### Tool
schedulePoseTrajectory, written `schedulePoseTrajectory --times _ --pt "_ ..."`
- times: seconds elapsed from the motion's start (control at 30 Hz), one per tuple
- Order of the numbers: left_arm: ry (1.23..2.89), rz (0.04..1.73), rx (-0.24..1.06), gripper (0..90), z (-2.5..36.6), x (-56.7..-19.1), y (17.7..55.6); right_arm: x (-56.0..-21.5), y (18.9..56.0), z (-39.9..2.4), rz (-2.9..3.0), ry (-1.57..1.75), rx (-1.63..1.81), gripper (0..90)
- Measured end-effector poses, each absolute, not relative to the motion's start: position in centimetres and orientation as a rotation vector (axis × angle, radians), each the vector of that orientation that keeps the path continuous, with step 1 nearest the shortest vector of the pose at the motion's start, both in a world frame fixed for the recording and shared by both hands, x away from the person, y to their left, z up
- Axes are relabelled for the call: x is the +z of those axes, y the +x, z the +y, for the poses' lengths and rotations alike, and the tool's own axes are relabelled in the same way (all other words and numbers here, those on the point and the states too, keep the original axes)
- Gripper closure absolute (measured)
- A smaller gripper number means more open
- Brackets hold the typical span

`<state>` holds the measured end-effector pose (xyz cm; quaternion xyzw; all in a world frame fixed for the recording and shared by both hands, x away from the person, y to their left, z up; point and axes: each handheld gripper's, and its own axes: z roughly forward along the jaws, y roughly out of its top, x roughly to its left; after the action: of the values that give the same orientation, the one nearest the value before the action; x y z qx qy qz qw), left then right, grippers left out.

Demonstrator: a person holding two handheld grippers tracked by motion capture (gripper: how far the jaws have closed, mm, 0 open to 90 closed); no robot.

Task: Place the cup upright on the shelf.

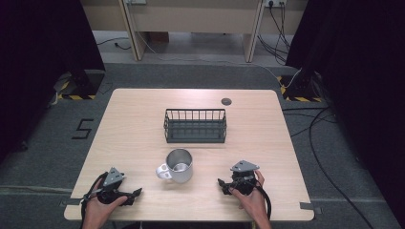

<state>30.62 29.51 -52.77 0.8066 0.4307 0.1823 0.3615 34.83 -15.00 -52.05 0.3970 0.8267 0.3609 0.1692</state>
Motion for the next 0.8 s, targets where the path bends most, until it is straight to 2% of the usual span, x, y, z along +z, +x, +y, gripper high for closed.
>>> schedulePoseTrajectory --times 0.8 --pt "2.077 1.110 0.470 4.9 29.5 -52.8 30.6 -50.3 34.3 -13.1 2.326 0.957 1.198 15.3"
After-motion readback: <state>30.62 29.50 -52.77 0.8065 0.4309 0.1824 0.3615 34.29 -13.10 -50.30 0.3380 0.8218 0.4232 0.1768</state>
